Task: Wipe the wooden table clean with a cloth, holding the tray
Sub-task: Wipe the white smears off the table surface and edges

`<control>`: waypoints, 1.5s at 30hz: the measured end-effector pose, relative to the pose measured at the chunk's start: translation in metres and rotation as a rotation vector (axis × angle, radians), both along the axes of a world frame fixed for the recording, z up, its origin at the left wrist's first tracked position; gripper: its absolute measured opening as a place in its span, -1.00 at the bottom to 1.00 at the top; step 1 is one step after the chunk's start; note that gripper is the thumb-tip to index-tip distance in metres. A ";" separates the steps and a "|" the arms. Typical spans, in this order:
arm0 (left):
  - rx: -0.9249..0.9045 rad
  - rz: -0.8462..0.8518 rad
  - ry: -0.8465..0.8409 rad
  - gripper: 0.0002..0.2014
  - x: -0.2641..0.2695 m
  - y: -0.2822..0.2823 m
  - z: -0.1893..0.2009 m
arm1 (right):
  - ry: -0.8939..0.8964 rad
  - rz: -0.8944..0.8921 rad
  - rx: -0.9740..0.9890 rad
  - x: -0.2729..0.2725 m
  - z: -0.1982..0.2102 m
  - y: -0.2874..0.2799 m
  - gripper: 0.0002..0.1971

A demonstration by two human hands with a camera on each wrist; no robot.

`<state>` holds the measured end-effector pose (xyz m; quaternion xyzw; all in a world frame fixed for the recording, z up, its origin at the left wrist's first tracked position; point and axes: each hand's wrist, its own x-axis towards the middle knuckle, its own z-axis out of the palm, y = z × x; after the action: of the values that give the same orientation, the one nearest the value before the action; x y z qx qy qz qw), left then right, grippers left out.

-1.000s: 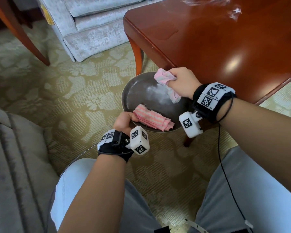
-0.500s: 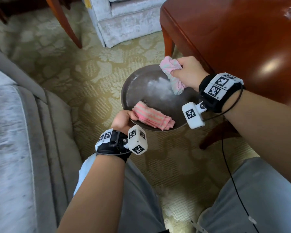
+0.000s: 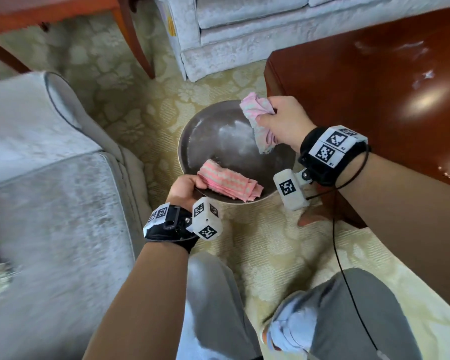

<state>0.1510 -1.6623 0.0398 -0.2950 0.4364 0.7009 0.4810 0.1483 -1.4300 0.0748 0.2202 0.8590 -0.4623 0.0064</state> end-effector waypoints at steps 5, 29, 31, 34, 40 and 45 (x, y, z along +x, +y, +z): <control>-0.003 0.068 -0.001 -0.70 -0.009 -0.016 0.113 | -0.017 -0.028 -0.026 -0.007 0.117 -0.020 -0.86; -0.032 -0.192 0.299 -0.70 -0.184 0.131 0.376 | 0.227 -0.239 -0.095 -0.131 0.359 0.112 -0.79; -0.015 -0.220 0.301 -0.68 -0.214 0.159 0.377 | 0.244 -0.276 -0.101 -0.153 0.365 0.141 -0.81; 0.030 -0.253 0.308 -0.61 -0.256 0.196 0.380 | 0.265 -0.302 -0.085 -0.184 0.375 0.174 -0.67; 0.088 -0.328 0.253 -0.52 -0.338 0.262 0.383 | 0.264 -0.393 -0.089 -0.243 0.377 0.242 -0.74; 0.166 -0.443 0.226 -0.32 -0.416 0.331 0.373 | 0.288 -0.511 -0.088 -0.305 0.374 0.299 -0.93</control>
<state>-0.2648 -1.3317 0.4132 -0.0716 0.4821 0.6406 0.5934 -0.1569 -1.1314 0.4485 0.3610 0.7469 -0.5122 -0.2226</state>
